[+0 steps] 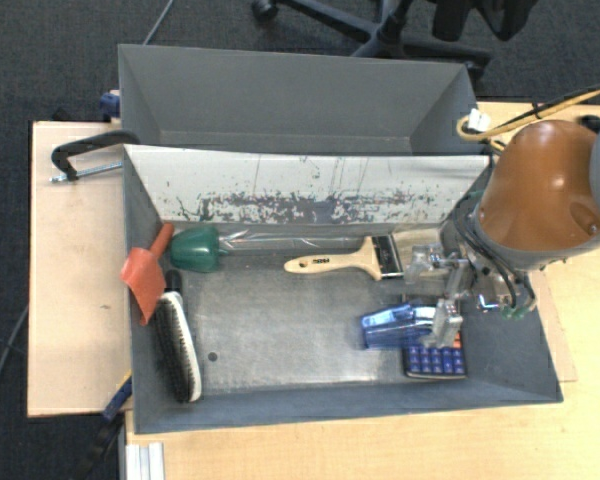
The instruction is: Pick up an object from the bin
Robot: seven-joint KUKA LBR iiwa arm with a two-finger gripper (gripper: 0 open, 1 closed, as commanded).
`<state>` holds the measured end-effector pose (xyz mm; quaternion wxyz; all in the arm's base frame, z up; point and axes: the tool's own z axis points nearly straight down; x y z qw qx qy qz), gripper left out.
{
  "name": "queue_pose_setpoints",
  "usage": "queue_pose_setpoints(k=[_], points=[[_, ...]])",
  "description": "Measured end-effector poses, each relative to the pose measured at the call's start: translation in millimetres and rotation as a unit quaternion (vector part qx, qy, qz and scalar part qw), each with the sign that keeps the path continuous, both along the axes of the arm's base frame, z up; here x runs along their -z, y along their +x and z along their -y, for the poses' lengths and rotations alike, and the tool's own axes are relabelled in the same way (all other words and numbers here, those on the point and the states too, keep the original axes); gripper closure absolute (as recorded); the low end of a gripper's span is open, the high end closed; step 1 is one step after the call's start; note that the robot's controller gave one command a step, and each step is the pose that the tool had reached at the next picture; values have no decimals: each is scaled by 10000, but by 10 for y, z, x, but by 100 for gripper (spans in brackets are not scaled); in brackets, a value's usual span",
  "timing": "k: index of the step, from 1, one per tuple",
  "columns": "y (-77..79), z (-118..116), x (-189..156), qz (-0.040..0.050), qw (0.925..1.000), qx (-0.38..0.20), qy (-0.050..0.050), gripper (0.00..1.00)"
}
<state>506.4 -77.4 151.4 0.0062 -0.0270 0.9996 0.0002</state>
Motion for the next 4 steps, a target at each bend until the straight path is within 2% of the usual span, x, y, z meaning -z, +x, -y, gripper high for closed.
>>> queue_pose_setpoints(k=[1, 2, 4], points=[[-101, -143, 704, -6, 9998, 191, 10, 0], [-109, -134, 1015, 24, 10000, 40, 15, 100], [-131, -123, 922, -5, 10000, 17, 12, 100]])
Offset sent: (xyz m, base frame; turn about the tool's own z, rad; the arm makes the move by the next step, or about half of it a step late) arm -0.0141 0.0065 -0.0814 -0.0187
